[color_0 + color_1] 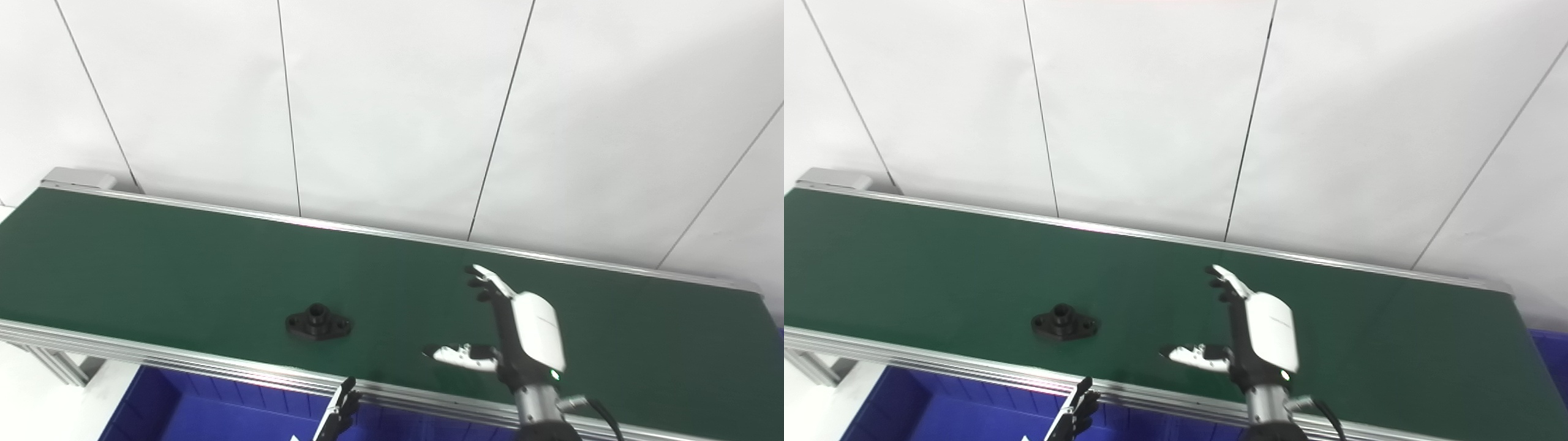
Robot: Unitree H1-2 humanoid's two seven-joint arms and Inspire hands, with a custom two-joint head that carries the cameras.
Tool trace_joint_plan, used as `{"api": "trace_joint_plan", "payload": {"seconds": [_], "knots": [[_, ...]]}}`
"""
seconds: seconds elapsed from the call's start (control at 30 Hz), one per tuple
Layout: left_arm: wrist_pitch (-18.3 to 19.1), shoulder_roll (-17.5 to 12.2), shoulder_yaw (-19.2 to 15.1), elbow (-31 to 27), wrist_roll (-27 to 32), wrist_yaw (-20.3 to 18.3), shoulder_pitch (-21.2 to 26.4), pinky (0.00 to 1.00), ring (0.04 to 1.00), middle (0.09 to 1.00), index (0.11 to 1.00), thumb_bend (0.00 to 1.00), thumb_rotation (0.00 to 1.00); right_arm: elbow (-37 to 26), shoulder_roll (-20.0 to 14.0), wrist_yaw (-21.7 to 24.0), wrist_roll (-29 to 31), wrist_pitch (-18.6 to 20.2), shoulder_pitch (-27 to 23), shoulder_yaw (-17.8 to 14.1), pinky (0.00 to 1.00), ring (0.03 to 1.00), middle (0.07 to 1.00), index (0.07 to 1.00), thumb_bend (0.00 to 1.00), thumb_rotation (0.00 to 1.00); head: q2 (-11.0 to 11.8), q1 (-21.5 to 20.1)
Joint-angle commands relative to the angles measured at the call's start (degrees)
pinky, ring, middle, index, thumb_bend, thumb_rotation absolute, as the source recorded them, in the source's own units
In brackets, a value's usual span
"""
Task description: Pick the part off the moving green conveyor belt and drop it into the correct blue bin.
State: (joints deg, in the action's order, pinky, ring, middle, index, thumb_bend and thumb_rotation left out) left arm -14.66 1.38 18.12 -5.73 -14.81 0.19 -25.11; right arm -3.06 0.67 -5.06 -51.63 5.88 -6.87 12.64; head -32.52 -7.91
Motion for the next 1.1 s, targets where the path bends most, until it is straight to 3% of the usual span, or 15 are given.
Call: {"api": "trace_joint_plan", "payload": {"seconds": [0.0, 0.27, 0.47, 0.63, 0.83, 1.07], "knots": [[-1.07, 0.88, 0.72, -2.25, -0.09, 0.16, -0.26, 0.91, 0.936, 0.954, 1.0, 0.57, 0.89, 0.69, 0.69, -0.24, -0.8, 1.79, -3.09, 0.78, 0.6, 0.635, 0.73, 0.803, 0.99, 0.31, -0.24, 0.13], [-0.56, 1.44, 1.49, -2.69, -0.21, 0.22, -0.53, 0.92, 0.935, 0.951, 1.0, 0.58, 0.88, 5.81, 1.09, 2.3, -2.33, 6.88, -8.69, 4.57, 0.6, 0.646, 0.748, 0.802, 1.0, 0.32, -0.85, 0.6], [-0.48, 2.14, 1.89, -2.95, -0.53, 0.5, -0.75, 0.9, 0.93, 0.942, 1.0, 0.59, 0.88, 10.06, 0.94, 2.76, -3.8, 8.85, -12.11, 7.72, 0.54, 0.597, 0.665, 0.776, 1.0, 0.34, -1.21, 1.04], [-0.66, 2.82, 2.29, -3.09, -0.68, 0.73, -0.95, 0.91, 0.934, 0.943, 1.0, 0.6, 0.88, 12.21, 0.97, 4.59, -3.19, 10.44, -14.22, 9.27, 0.54, 0.577, 0.679, 0.748, 1.0, 0.34, -1.6, 1.66], [-0.88, 3.53, 2.74, -3.47, -1.08, 1.15, -1.33, 0.92, 0.935, 0.941, 1.0, 0.61, 0.88, 13.66, 1.21, 6.99, -1.98, 12.4, -15.59, 10.75, 0.41, 0.43, 0.592, 0.719, 1.0, 0.31, -2.28, 2.46], [-1.14, 3.9, 3.05, -4.11, -1.69, 1.56, -1.87, 0.9, 0.925, 0.93, 1.0, 0.62, 0.89, 16.06, 0.43, 8.24, -1.27, 12.66, -15.01, 12.4, 0.47, 0.497, 0.587, 0.66, 0.97, 0.25, -3.06, 2.77]]}}
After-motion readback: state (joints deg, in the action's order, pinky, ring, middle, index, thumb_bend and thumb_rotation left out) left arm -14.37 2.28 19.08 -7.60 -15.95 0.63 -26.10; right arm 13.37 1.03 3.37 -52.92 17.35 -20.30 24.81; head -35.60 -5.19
